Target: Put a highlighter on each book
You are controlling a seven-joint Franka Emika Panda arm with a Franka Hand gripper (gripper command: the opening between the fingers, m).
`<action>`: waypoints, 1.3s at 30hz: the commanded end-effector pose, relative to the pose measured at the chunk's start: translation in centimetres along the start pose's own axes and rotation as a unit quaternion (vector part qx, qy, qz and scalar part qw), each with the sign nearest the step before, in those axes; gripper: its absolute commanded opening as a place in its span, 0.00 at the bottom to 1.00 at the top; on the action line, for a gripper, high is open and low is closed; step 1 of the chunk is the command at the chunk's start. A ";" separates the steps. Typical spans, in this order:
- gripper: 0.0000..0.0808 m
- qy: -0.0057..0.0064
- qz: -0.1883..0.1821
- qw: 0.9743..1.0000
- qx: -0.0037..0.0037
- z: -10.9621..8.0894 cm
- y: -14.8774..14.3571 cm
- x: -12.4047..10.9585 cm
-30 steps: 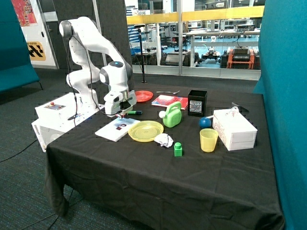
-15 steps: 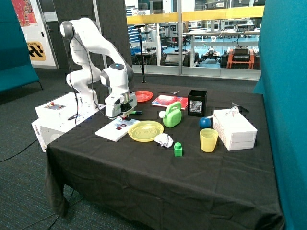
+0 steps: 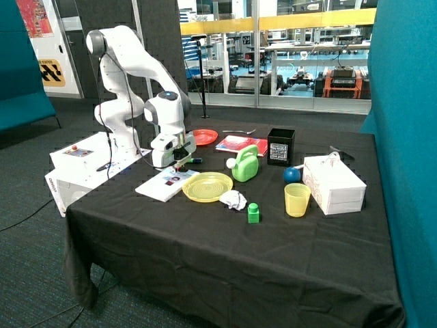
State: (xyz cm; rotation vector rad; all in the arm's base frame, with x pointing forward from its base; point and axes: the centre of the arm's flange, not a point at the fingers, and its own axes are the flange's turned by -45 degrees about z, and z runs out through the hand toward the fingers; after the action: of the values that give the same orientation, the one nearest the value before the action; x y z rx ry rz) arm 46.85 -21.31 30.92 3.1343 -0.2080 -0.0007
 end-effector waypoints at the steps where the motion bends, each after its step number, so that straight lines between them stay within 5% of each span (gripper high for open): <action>1: 0.93 0.000 0.003 1.000 0.000 -0.2 0.2 0.1; 18: 0.93 0.000 -0.014 1.000 0.000 -1.7 -0.2 0.5; 26: 0.77 0.000 -0.058 0.998 0.000 -3.0 -3.5 0.6; 39: 0.69 0.000 -0.113 0.994 0.000 -2.7 -9.4 -0.3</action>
State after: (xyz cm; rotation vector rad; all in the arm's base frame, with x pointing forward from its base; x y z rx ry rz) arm 47.95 -16.10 33.55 3.1487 0.0262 -0.0075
